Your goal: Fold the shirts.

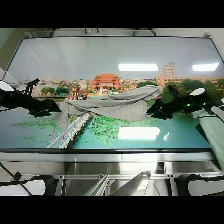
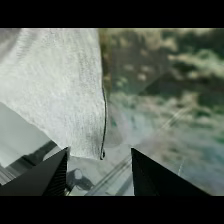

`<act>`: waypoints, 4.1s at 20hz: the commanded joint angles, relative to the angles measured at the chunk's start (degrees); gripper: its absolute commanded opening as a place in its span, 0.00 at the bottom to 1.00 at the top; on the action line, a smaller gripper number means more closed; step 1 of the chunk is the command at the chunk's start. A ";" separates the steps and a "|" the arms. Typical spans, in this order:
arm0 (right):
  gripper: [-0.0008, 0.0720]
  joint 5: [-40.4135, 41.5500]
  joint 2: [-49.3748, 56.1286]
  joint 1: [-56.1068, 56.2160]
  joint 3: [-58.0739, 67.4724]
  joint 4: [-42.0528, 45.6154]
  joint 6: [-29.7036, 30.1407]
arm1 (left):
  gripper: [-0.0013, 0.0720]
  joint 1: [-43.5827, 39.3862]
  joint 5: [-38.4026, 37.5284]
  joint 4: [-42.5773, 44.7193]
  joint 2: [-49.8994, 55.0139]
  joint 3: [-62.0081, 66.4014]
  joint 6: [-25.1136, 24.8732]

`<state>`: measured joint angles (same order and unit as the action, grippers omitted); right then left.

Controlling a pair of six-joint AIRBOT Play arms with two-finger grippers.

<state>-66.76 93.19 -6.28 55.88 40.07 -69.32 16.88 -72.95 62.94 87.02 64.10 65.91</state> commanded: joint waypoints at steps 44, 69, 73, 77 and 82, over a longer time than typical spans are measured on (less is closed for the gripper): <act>0.03 -14.21 -16.35 10.51 5.46 -18.93 11.93 | 0.04 8.37 -19.87 -21.73 -19.37 1.57 -7.41; 0.03 11.30 -5.35 3.65 22.45 -10.95 9.35 | 0.05 -3.65 -26.80 -22.01 17.84 43.04 -5.53; 0.03 18.49 12.50 2.25 24.85 -22.36 17.20 | 0.02 -3.58 -23.61 -23.67 42.05 56.00 1.03; 0.38 7.98 12.15 -2.97 28.72 -23.63 19.65 | 0.48 2.97 -19.37 -42.03 42.47 55.65 0.04; 0.35 -5.86 2.36 -11.78 28.63 -18.03 16.52 | 0.49 13.22 -24.68 -47.21 33.22 49.92 -0.09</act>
<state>-63.57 99.57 -13.85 84.20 18.31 -51.33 25.12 -94.26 18.72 123.68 115.83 65.63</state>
